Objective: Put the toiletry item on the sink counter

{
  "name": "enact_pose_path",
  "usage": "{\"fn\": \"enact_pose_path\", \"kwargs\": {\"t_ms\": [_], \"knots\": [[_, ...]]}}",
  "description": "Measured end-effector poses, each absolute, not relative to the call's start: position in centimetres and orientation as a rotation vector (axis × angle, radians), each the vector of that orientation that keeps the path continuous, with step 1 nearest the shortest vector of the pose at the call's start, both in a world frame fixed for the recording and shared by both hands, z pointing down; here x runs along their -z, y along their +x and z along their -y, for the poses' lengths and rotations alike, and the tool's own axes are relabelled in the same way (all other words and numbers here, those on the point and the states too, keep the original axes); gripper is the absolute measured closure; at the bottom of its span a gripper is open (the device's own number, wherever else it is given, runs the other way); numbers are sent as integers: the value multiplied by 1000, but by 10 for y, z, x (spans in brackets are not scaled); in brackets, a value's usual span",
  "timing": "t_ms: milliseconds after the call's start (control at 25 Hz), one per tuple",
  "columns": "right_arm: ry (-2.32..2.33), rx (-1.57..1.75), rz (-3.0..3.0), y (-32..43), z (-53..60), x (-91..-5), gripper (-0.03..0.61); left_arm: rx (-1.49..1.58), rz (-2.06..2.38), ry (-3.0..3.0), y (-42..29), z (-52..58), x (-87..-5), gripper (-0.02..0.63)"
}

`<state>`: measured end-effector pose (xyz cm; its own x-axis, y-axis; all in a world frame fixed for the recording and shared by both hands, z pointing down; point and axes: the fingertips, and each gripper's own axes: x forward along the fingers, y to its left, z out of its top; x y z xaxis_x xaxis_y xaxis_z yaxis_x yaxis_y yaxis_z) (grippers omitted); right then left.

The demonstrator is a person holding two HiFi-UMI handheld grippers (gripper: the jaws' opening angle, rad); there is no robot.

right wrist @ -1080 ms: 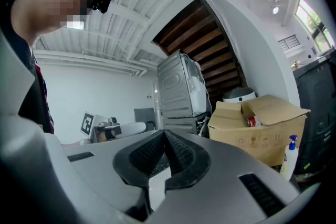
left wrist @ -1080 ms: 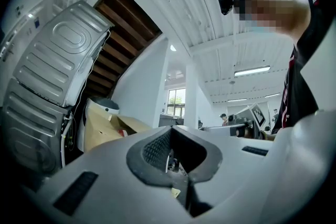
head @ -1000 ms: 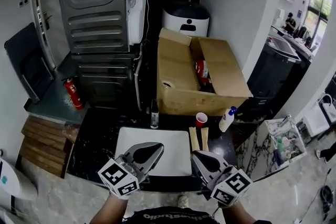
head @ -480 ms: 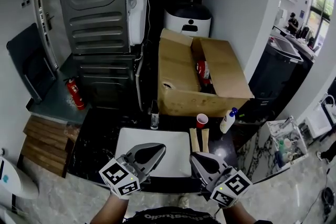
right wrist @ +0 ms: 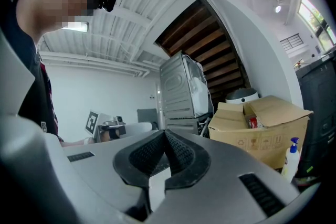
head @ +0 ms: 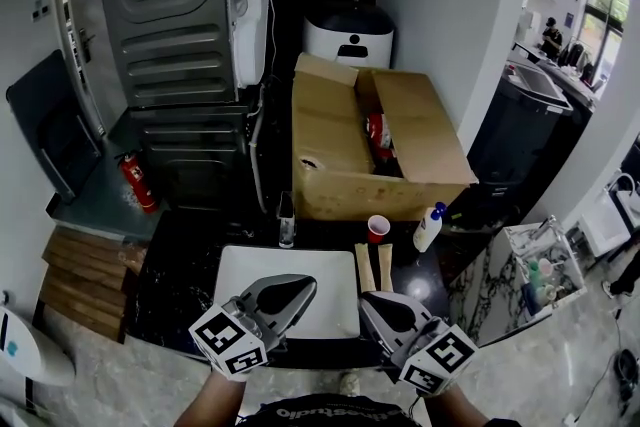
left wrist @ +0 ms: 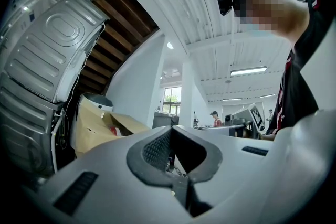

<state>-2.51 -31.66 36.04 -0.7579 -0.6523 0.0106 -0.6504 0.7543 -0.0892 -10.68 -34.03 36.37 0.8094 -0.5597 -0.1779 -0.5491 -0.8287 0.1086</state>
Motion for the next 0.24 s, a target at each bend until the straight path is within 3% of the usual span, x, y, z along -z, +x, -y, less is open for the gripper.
{"fn": "enact_pose_path", "kwargs": {"t_ms": [240], "knots": [[-1091, 133, -2925, -20, 320, -363, 540, 319, 866, 2951, -97, 343, -364, 600]]}}
